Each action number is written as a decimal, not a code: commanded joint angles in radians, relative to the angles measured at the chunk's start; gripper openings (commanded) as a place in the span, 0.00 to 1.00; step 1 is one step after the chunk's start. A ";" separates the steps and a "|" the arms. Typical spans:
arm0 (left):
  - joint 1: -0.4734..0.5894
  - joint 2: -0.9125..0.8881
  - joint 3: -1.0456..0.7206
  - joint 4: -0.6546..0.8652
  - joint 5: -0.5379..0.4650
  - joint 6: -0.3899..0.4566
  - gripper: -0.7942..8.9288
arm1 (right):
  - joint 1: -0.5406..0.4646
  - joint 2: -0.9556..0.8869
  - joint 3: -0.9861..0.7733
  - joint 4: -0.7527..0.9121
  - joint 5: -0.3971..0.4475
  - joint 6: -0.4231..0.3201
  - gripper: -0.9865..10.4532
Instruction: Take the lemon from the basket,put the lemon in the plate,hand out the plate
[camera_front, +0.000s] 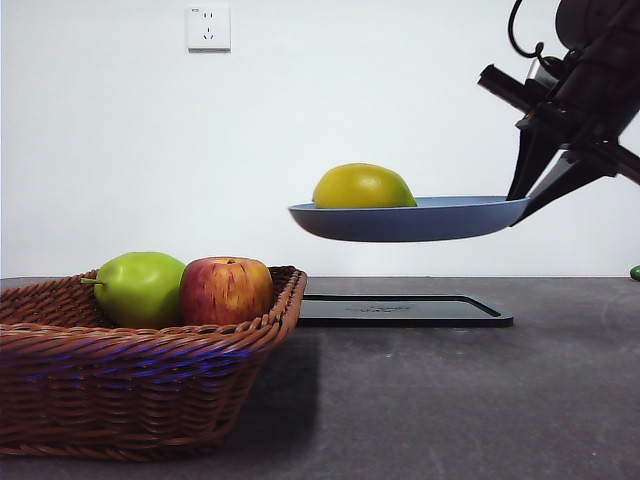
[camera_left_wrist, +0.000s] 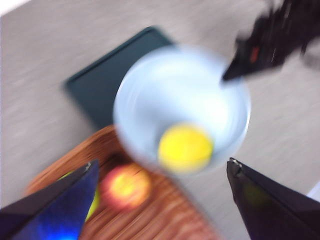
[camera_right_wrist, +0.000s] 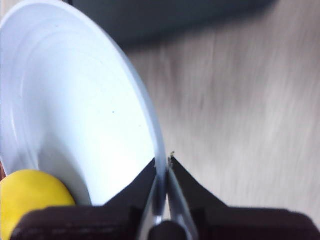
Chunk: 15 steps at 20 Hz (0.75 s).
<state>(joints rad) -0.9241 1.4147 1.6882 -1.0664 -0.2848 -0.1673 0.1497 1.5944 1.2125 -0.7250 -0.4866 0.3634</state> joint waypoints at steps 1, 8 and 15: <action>-0.013 -0.012 0.020 -0.070 -0.107 0.010 0.54 | -0.021 0.106 0.122 0.011 -0.009 0.013 0.09; -0.013 -0.021 0.020 -0.238 -0.288 -0.024 0.54 | -0.040 0.399 0.400 0.085 -0.003 0.086 0.09; -0.013 -0.021 0.020 -0.244 -0.291 -0.039 0.54 | -0.056 0.591 0.443 0.236 -0.001 0.222 0.09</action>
<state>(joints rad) -0.9241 1.3830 1.6882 -1.3155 -0.5682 -0.1921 0.0952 2.1704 1.6283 -0.5041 -0.4782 0.5552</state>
